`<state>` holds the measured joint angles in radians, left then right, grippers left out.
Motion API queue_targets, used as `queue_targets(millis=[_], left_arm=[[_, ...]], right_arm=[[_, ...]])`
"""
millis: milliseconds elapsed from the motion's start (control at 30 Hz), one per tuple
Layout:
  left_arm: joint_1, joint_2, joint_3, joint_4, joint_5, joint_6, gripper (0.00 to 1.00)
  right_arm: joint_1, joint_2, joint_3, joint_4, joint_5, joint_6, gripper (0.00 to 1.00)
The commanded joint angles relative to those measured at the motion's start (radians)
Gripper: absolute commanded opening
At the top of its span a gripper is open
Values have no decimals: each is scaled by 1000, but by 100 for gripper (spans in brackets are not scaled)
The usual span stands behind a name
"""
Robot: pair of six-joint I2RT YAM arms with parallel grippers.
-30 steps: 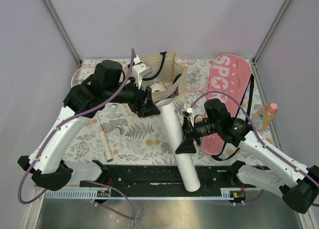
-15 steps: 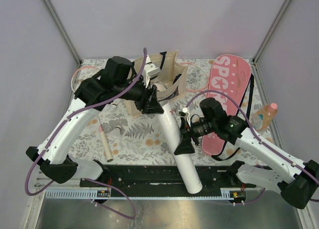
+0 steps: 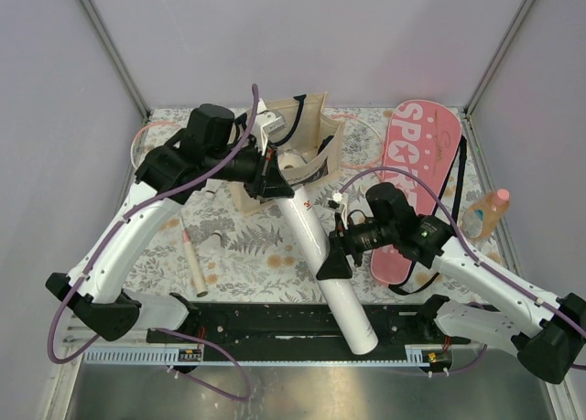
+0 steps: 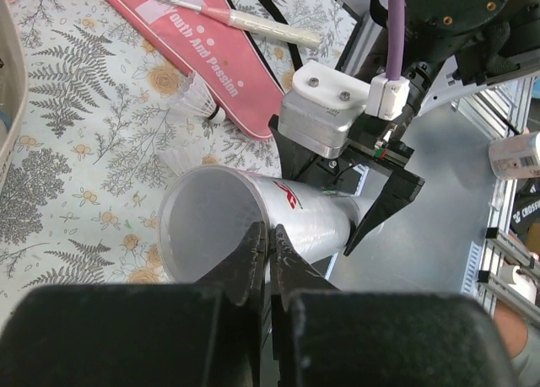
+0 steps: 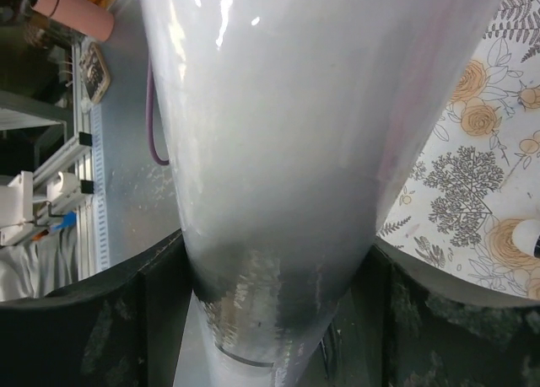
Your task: Pack up the badminton gear
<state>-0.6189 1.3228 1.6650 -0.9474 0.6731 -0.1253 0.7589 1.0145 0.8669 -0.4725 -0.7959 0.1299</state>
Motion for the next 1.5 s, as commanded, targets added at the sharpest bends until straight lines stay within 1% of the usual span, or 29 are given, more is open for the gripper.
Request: queue_targets(millis=[0, 100, 200, 333, 400, 633, 867, 1133, 1233, 1400, 1467], left_arm=[[10, -37, -51, 32, 29, -62, 0], [27, -46, -73, 29, 45, -51, 0], [79, -48, -67, 16, 72, -42, 0], [140, -25, -25, 16, 111, -60, 0], [149, -5, -5, 19, 128, -71, 0], [165, 24, 25, 32, 143, -103, 0], [220, 23, 64, 58, 132, -138, 0], [223, 27, 67, 70, 154, -151, 0], [237, 16, 50, 68, 126, -149, 0], [248, -49, 27, 91, -22, -172, 0], [249, -97, 7, 101, -120, -168, 0]], right_arm=[[-3, -43, -20, 207, 40, 163, 44], [-1, -74, -49, 213, 20, 103, 40], [-3, -94, -75, 212, -40, 48, 40], [-1, -103, -103, 190, -71, 7, 39], [-3, -96, -105, 167, -69, -1, 38], [-1, -88, -115, 158, -71, 1, 37], [-1, -67, -120, 167, -72, 22, 35], [-1, -57, -121, 189, -72, 48, 33], [-1, -71, -126, 207, -66, 65, 33], [-3, -102, -91, 150, 102, 91, 34], [-1, -122, -77, 123, 174, 106, 35]])
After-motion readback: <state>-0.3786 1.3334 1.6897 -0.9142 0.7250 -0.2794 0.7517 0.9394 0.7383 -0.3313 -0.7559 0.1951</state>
